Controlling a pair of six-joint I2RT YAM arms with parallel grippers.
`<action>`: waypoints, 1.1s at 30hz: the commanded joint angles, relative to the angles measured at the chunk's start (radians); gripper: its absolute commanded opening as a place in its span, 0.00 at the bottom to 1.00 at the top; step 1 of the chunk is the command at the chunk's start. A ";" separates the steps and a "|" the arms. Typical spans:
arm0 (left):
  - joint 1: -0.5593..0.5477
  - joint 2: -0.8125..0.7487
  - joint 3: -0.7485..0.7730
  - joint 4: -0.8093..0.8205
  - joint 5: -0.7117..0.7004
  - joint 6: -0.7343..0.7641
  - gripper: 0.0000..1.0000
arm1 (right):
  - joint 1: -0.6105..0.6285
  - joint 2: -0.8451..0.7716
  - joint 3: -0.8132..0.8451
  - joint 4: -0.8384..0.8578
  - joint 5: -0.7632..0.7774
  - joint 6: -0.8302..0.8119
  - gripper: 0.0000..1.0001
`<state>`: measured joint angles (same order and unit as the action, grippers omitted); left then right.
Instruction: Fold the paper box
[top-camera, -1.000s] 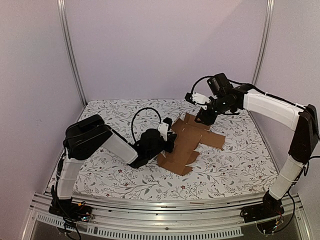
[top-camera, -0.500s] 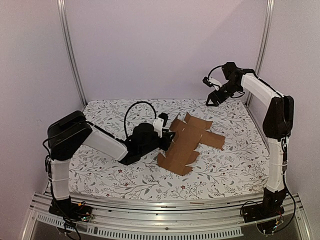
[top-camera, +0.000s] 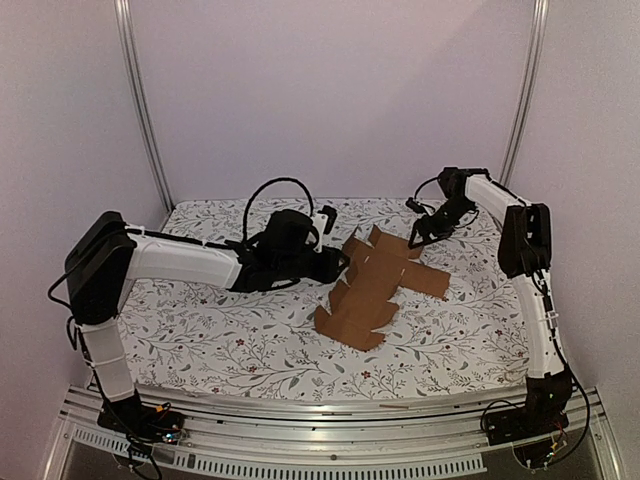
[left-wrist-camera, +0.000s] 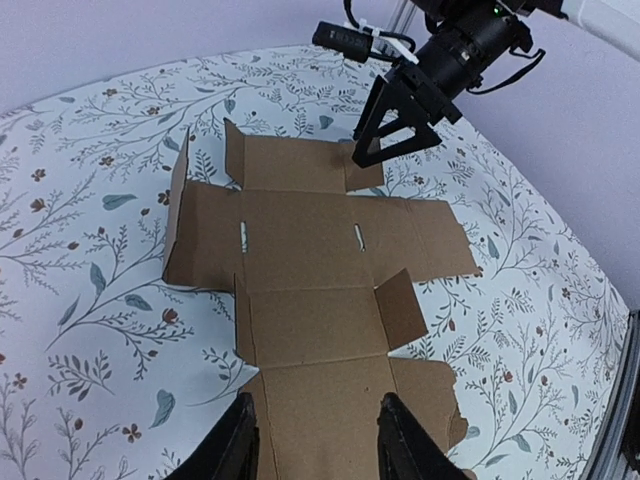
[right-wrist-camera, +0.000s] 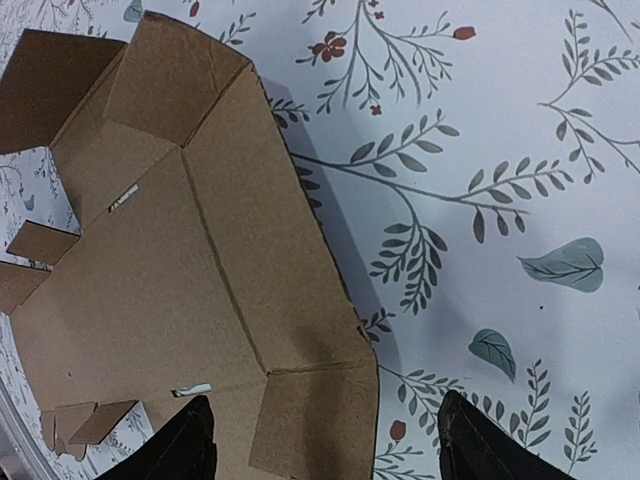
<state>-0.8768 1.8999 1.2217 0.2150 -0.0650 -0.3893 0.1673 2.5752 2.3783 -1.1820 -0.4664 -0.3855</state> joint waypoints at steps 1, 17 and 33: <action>-0.013 -0.065 -0.081 -0.072 0.033 -0.042 0.40 | -0.008 0.063 0.085 0.009 -0.090 0.056 0.76; -0.050 -0.185 -0.157 -0.103 0.030 -0.064 0.40 | -0.017 0.154 0.174 -0.009 -0.147 0.221 0.69; -0.074 -0.258 -0.249 -0.083 0.000 -0.078 0.40 | 0.001 0.141 0.167 0.018 -0.304 0.240 0.25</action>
<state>-0.9314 1.6928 0.9977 0.1360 -0.0425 -0.4587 0.1570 2.7148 2.5343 -1.1755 -0.7265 -0.1555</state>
